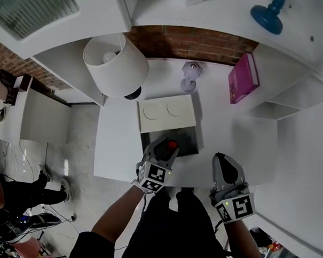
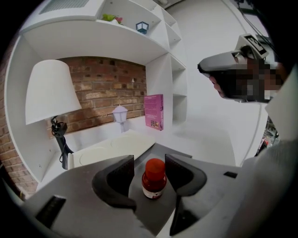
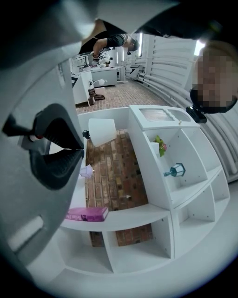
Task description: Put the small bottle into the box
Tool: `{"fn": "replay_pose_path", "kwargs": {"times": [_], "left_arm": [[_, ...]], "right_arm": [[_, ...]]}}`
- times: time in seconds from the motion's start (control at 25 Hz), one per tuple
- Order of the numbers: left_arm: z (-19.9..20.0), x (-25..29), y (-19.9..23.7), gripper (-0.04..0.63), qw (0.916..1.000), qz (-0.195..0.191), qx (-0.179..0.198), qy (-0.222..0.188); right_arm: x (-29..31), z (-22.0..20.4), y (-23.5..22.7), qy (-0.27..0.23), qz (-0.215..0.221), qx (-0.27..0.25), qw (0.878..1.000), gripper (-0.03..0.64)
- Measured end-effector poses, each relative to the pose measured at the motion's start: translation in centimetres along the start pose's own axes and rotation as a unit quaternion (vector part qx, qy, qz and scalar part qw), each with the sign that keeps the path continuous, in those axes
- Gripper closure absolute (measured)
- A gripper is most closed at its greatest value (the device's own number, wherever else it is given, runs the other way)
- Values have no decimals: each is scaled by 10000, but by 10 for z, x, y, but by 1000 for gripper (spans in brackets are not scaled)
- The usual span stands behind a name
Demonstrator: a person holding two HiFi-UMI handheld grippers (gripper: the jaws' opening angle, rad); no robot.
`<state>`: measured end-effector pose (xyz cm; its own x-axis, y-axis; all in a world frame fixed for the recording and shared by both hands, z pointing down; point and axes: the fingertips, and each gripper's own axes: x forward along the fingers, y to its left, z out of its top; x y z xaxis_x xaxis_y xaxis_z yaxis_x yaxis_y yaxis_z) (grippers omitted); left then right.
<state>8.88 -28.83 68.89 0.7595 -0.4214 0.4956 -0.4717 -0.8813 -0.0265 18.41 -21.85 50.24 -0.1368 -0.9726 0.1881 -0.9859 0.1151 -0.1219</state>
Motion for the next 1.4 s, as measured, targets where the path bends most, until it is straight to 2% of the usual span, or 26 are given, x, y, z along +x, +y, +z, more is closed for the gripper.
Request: {"fn": "replay_pose_path", "kwargs": {"times": [0.2,0.4,0.64,0.84,0.96,1.08,1.4], "left_arm": [[29,-25,9,381,9985,102,-243,-488],[64,-59,22,381,9922,408,-559,-1035],[96,-94,37,382,9897,643,-740,-1039],[139,-133,48,387,9788,791,-1082,-1548],[163,-156,51,388,9731,916,-1097,-1806],[182,-176,54,388,9688,1069,-1074,-1961],[223,-220,64,388,9568,1469,-800,-2377]], "right_arm": [[1,2,4,15,66,-83,9999,615],[3,9,9,-41,174,-186,9997,611],[12,35,13,-271,171,-293,9991,615],[19,54,16,-499,228,-413,9976,614],[21,69,17,-674,213,-419,9966,624],[19,89,21,-826,188,-640,9943,626],[11,134,33,-1197,315,-906,9882,618]]}}
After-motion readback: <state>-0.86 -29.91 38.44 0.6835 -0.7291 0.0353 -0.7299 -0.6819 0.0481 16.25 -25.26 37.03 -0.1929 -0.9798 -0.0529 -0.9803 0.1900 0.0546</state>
